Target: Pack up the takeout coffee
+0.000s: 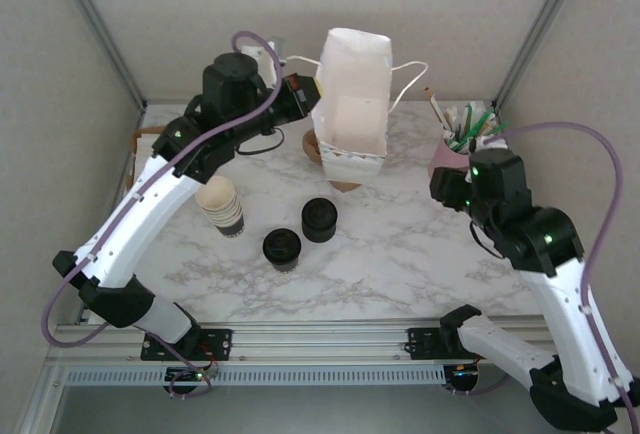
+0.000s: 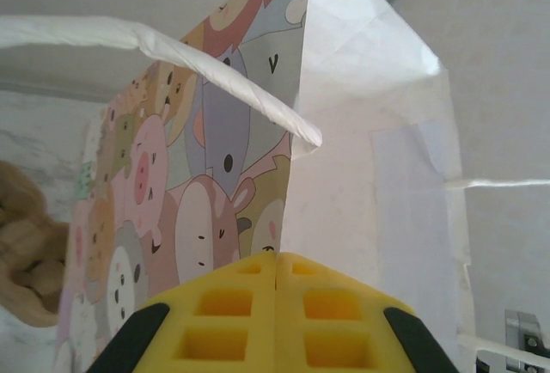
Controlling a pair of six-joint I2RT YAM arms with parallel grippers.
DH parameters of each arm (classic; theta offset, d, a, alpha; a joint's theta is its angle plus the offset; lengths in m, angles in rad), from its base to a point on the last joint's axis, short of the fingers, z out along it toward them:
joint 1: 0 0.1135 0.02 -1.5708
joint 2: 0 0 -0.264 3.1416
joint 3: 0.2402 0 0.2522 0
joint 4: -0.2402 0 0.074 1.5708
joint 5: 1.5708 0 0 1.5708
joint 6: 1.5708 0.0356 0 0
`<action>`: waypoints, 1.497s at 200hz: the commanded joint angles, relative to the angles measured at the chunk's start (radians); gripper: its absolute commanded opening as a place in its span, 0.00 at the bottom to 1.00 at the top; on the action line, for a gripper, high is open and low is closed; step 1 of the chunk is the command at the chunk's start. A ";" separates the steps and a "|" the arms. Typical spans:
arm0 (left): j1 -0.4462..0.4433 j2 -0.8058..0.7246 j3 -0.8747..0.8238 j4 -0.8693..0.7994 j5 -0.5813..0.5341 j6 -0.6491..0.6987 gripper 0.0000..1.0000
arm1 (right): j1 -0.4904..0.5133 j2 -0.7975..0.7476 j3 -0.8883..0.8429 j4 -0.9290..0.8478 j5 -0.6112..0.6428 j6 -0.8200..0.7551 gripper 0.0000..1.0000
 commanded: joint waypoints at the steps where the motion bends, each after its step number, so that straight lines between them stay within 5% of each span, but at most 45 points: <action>1: -0.047 0.014 -0.041 0.122 -0.023 -0.068 0.00 | -0.004 -0.050 -0.029 -0.080 0.084 0.051 0.62; 154: -0.226 0.228 -0.274 0.432 -0.097 -0.384 0.00 | -0.003 -0.158 -0.113 -0.156 0.139 0.106 0.63; 276: -0.250 0.329 -0.339 0.527 -0.051 -0.567 0.00 | -0.005 -0.150 -0.085 -0.161 0.149 0.086 0.64; 299: -0.256 0.345 -0.327 0.522 -0.045 -0.582 0.11 | -0.004 -0.142 -0.082 -0.156 0.144 0.084 0.64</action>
